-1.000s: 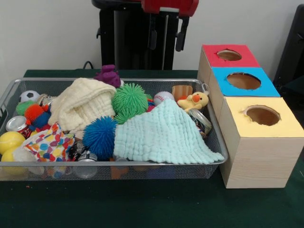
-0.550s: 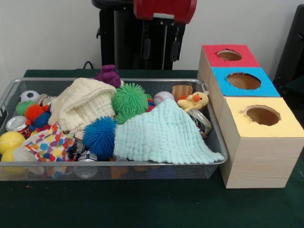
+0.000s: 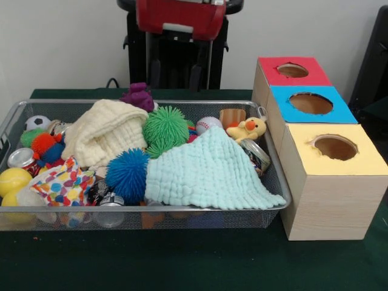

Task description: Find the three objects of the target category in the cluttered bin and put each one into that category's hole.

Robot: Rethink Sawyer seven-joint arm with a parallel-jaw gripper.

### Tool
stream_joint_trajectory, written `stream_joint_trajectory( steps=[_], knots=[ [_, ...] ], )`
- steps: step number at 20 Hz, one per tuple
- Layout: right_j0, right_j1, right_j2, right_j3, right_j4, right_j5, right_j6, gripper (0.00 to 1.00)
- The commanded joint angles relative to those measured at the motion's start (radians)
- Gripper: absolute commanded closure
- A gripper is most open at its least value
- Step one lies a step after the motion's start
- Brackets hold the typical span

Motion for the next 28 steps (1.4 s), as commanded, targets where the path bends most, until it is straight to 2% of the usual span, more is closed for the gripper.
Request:
stream_joint_trajectory(
  steps=[1, 6, 13, 28],
  knots=[
    [-0.059, 0.127, 0.07, -0.147, -0.081, 0.069, -0.076, 0.0],
    [-0.102, 0.156, 0.097, -0.188, -0.089, 0.098, -0.105, 0.0],
    [-0.144, 0.218, 0.135, -0.292, -0.106, 0.123, -0.142, 0.0],
    [-0.212, 0.297, 0.223, -0.304, -0.129, 0.011, -0.152, 0.0]
  ],
)
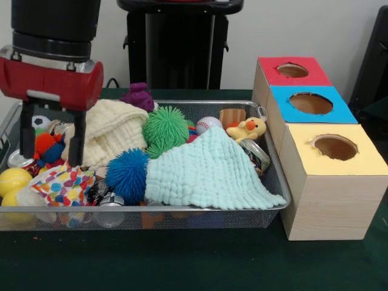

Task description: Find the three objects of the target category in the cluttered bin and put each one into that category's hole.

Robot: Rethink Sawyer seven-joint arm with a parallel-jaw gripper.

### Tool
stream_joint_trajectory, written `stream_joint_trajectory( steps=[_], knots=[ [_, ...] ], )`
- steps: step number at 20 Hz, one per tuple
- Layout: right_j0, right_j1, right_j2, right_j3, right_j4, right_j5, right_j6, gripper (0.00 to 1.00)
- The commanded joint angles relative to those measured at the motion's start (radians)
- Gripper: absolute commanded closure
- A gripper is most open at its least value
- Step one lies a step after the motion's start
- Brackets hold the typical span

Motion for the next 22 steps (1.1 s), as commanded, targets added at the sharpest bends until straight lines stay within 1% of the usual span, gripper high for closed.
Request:
stream_joint_trajectory(
  steps=[1, 3, 5, 6, 7, 9, 13, 15, 17, 22],
  knots=[
    [-0.021, 0.074, 0.125, 0.004, -0.064, 0.012, -0.148, 0.0],
    [-0.024, 0.074, 0.128, 0.009, -0.067, 0.006, -0.141, 0.0],
    [-0.017, 0.082, 0.117, -0.001, -0.069, 0.027, -0.12, 0.0],
    [-0.006, 0.095, 0.096, -0.017, -0.065, 0.068, -0.092, 0.0],
    [-0.003, 0.102, 0.088, -0.022, -0.066, 0.085, -0.083, 0.0],
    [-0.007, 0.118, 0.093, -0.034, -0.071, 0.071, -0.086, 0.0],
    [0.009, 0.137, 0.058, -0.057, -0.081, 0.085, -0.057, 0.0],
    [0.025, 0.143, 0.022, -0.063, -0.088, 0.101, -0.018, 0.0],
    [0.032, 0.154, 0.001, -0.072, -0.099, 0.1, 0.001, 0.0],
    [0.036, 0.188, -0.021, -0.089, -0.104, 0.132, 0.016, 0.0]
  ],
)
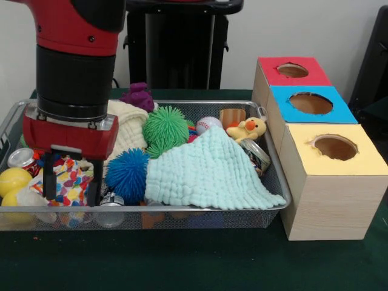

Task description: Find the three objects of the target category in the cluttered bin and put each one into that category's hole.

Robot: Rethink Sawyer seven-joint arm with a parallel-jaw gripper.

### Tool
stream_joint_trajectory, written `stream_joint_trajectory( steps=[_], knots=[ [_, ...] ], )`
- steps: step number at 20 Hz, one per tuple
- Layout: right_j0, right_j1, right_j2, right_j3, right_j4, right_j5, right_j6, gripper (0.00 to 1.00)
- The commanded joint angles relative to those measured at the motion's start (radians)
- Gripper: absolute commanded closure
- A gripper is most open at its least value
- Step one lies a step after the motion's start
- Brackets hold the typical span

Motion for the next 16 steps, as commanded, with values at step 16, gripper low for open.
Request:
stream_joint_trajectory(
  steps=[16],
  knots=[
    [0.067, 0.063, -0.137, 0.027, -0.038, 0.225, 0.069, 0.0]
  ],
)
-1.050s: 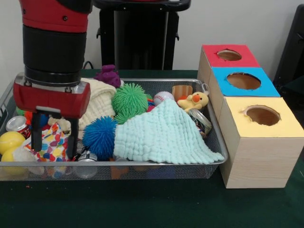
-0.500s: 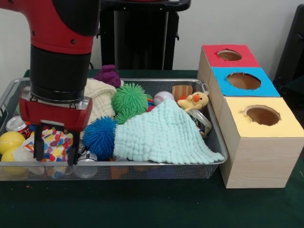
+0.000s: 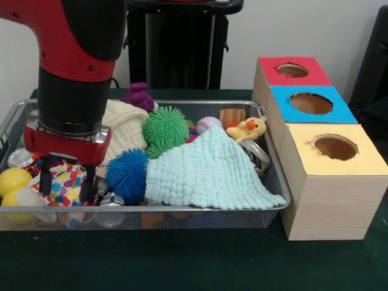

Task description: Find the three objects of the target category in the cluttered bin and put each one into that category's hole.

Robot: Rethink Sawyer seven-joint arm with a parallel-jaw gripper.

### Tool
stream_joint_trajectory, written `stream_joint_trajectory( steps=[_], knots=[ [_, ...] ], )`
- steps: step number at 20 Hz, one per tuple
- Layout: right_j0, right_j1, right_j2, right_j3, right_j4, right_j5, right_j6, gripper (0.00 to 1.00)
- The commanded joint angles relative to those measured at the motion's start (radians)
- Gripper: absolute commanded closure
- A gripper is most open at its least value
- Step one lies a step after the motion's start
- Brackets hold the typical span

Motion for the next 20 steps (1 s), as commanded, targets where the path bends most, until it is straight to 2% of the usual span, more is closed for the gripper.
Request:
stream_joint_trajectory(
  steps=[1, 5, 12, 20],
  knots=[
    [0.028, -0.004, -0.037, 0.066, -0.023, 0.164, 0.072, 0.0],
    [0.046, -0.035, -0.062, 0.112, -0.013, 0.183, 0.089, 0.0],
    [0.045, 0.025, -0.085, 0.115, -0.008, 0.16, 0.119, 0.0],
    [0.02, 0.07, -0.063, 0.132, 0.006, 0.079, 0.122, 0.0]
  ],
)
